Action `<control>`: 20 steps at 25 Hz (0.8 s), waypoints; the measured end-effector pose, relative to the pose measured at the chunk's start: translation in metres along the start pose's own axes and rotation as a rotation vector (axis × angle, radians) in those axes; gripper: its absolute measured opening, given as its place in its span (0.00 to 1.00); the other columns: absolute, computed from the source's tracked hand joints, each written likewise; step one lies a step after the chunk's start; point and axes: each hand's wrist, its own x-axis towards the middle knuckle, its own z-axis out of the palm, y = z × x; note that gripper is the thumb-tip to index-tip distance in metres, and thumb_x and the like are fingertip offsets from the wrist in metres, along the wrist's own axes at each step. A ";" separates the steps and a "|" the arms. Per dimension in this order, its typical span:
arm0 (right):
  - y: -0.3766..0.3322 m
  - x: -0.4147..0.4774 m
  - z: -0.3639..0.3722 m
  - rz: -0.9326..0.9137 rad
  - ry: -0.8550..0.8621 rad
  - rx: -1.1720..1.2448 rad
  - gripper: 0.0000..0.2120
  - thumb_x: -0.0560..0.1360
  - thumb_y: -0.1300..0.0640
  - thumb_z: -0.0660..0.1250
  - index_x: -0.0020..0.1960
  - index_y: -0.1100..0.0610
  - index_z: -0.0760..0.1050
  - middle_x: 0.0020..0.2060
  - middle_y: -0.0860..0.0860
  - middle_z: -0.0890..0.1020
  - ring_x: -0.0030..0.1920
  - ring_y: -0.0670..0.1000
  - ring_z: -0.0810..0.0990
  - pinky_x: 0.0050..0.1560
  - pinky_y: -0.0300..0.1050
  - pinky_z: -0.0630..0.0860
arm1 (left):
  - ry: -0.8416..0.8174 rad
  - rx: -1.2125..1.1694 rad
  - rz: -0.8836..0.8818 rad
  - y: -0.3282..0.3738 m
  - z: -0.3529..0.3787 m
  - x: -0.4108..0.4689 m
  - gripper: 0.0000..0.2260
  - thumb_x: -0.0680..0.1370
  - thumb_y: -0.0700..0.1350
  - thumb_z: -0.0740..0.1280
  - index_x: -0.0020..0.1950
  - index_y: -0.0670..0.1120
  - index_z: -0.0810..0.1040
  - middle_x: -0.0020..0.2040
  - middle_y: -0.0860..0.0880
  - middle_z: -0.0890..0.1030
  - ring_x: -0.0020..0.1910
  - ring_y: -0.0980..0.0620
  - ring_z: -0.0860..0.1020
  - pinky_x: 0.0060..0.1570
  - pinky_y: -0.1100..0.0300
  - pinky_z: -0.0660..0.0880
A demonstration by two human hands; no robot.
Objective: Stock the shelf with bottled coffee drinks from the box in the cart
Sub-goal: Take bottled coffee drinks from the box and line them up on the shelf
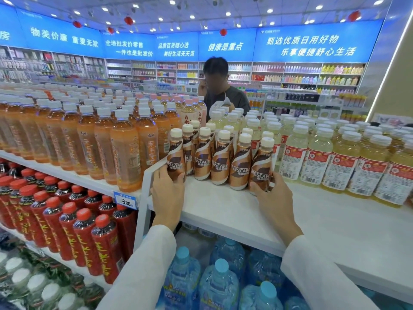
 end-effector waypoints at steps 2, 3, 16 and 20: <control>-0.002 -0.001 -0.001 0.010 -0.014 0.004 0.32 0.75 0.47 0.74 0.75 0.50 0.67 0.69 0.49 0.77 0.67 0.53 0.76 0.70 0.55 0.73 | 0.001 -0.011 0.013 0.000 -0.001 -0.001 0.25 0.79 0.52 0.72 0.73 0.45 0.73 0.69 0.45 0.78 0.69 0.44 0.74 0.69 0.46 0.70; -0.002 -0.003 -0.004 0.014 -0.025 0.011 0.33 0.75 0.47 0.74 0.75 0.50 0.66 0.69 0.50 0.77 0.67 0.54 0.76 0.70 0.56 0.73 | -0.003 -0.023 0.021 0.000 -0.003 -0.003 0.25 0.79 0.53 0.72 0.73 0.45 0.73 0.68 0.46 0.78 0.68 0.45 0.75 0.69 0.47 0.71; 0.012 -0.135 -0.095 -0.078 -0.174 0.058 0.13 0.78 0.41 0.68 0.61 0.37 0.74 0.58 0.30 0.76 0.58 0.36 0.74 0.57 0.35 0.68 | -0.101 -0.197 -0.042 -0.012 -0.099 -0.124 0.17 0.80 0.57 0.69 0.66 0.51 0.80 0.59 0.56 0.82 0.58 0.55 0.79 0.59 0.57 0.74; 0.019 -0.196 -0.104 -0.040 -0.217 0.214 0.14 0.70 0.34 0.67 0.55 0.32 0.77 0.55 0.25 0.77 0.56 0.31 0.76 0.53 0.35 0.71 | -0.088 -0.277 -0.185 -0.040 -0.148 -0.204 0.15 0.79 0.58 0.68 0.63 0.54 0.82 0.56 0.59 0.84 0.57 0.62 0.80 0.57 0.62 0.74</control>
